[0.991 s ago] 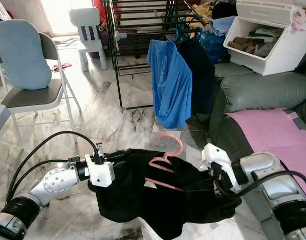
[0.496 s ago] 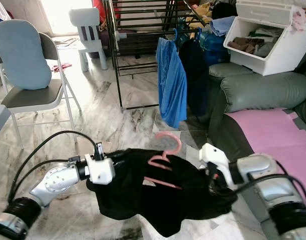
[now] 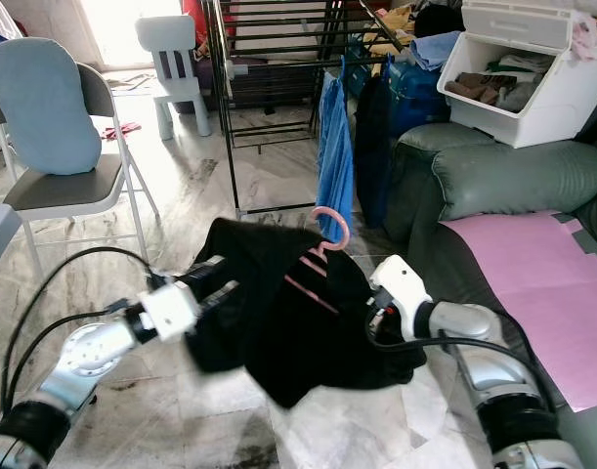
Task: Hang hanger
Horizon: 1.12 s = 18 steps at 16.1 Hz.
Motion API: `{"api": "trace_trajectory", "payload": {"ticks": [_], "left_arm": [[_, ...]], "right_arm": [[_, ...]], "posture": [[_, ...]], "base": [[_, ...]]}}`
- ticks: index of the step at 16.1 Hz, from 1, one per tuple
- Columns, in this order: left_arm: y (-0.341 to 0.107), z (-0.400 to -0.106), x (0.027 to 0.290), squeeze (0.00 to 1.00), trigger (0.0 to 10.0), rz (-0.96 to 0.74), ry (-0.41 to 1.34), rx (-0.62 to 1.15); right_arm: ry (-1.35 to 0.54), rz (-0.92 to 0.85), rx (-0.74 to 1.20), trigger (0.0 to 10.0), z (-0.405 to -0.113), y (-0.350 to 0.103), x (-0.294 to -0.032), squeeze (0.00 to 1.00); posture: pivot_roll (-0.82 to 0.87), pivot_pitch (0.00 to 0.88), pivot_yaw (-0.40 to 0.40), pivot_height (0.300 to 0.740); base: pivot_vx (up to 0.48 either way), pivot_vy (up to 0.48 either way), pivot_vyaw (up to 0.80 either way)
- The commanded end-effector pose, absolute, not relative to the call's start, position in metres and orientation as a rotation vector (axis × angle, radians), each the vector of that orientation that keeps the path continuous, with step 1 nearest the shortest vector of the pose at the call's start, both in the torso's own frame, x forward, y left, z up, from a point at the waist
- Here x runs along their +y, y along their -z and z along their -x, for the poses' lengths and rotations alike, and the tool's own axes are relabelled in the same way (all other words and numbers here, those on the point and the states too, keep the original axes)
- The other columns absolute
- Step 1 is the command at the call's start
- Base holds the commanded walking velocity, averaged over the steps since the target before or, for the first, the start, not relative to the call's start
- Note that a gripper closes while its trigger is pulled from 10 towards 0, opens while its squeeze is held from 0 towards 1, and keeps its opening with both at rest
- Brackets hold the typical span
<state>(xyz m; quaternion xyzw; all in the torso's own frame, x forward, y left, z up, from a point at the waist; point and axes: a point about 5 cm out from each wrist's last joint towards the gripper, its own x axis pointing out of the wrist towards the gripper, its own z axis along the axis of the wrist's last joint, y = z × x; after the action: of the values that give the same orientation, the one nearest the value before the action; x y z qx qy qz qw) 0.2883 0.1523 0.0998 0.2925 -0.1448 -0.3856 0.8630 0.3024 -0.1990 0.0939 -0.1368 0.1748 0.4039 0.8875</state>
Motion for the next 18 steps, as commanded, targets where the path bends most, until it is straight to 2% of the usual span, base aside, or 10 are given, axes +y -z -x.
{"api": "trace_trajectory", "payload": {"ticks": [1, 4, 5, 6, 8, 10, 15, 16, 17, 18], "left_arm": [[-0.099, -0.288, 0.157, 1.0, 10.0, -0.534, 0.733, -0.275], [-0.088, -0.284, 0.168, 1.0, 10.0, -0.276, 0.49, -0.16], [-0.08, -0.28, 0.173, 1.0, 10.0, -0.163, 0.348, -0.097], [-0.077, -0.277, 0.173, 1.0, 10.0, -0.099, 0.3, -0.064], [-0.075, -0.274, 0.172, 1.0, 10.0, -0.081, 0.236, -0.049], [-0.074, -0.274, 0.187, 1.0, 10.0, -0.072, 0.042, 0.013], [-0.073, -0.266, 0.195, 1.0, 10.0, -0.019, -0.05, 0.056], [-0.074, -0.266, 0.195, 1.0, 10.0, -0.032, -0.076, 0.062], [-0.074, -0.265, 0.195, 1.0, 10.0, -0.05, -0.1, 0.073], [-0.073, -0.265, 0.195, 1.0, 10.0, -0.05, -0.096, 0.087]], "right_arm": [[-0.781, 0.295, 0.313, 0.0, -0.306, -0.102, -0.2, 0.0], [-0.647, 0.283, 0.336, 0.0, -0.306, -0.092, -0.201, 0.0], [-0.569, 0.261, 0.295, 0.0, -0.307, -0.091, -0.201, 0.0], [-0.527, 0.234, 0.275, 0.0, -0.307, -0.091, -0.2, 0.0], [-0.43, 0.175, 0.252, 0.0, -0.305, -0.089, -0.199, 0.0], [-0.339, 0.088, 0.232, 0.0, -0.299, -0.086, -0.192, 0.0], [-0.251, 0.05, 0.232, 0.0, -0.288, -0.079, -0.177, 0.0], [-0.233, 0.051, 0.228, 3.9, -0.285, -0.079, -0.175, 0.0], [-0.204, 0.057, 0.219, 10.0, -0.285, -0.08, -0.175, 0.0], [-0.2, 0.063, 0.219, 10.0, -0.285, -0.081, -0.173, 0.0]], "posture": [[-0.07, 0.0, -0.028, 0.74], [-0.07, 0.0, -0.028, 0.74], [-0.07, 0.0, -0.022, 0.74], [-0.06, 0.0, -0.018, 0.74], [-0.06, 0.0, -0.013, 0.74], [-0.06, 0.0, -0.004, 0.74], [-0.07, 0.0, 0.011, 0.74], [-0.07, 0.0, 0.01, 0.74], [-0.07, 0.0, 0.009, 0.74], [-0.07, 0.0, 0.009, 0.74]], "base": [[0.0, 0.0, 0.0], [0.0, 0.0, 0.0], [0.0, 0.0, 0.0], [0.0, 0.0, 0.0], [0.0, 0.0, 0.0], [0.0, 0.0, 0.0], [0.0, 0.0, 0.0], [0.0, 0.0, 0.0], [0.0, 0.0, 0.0], [0.0, 0.0, 0.0]]}}
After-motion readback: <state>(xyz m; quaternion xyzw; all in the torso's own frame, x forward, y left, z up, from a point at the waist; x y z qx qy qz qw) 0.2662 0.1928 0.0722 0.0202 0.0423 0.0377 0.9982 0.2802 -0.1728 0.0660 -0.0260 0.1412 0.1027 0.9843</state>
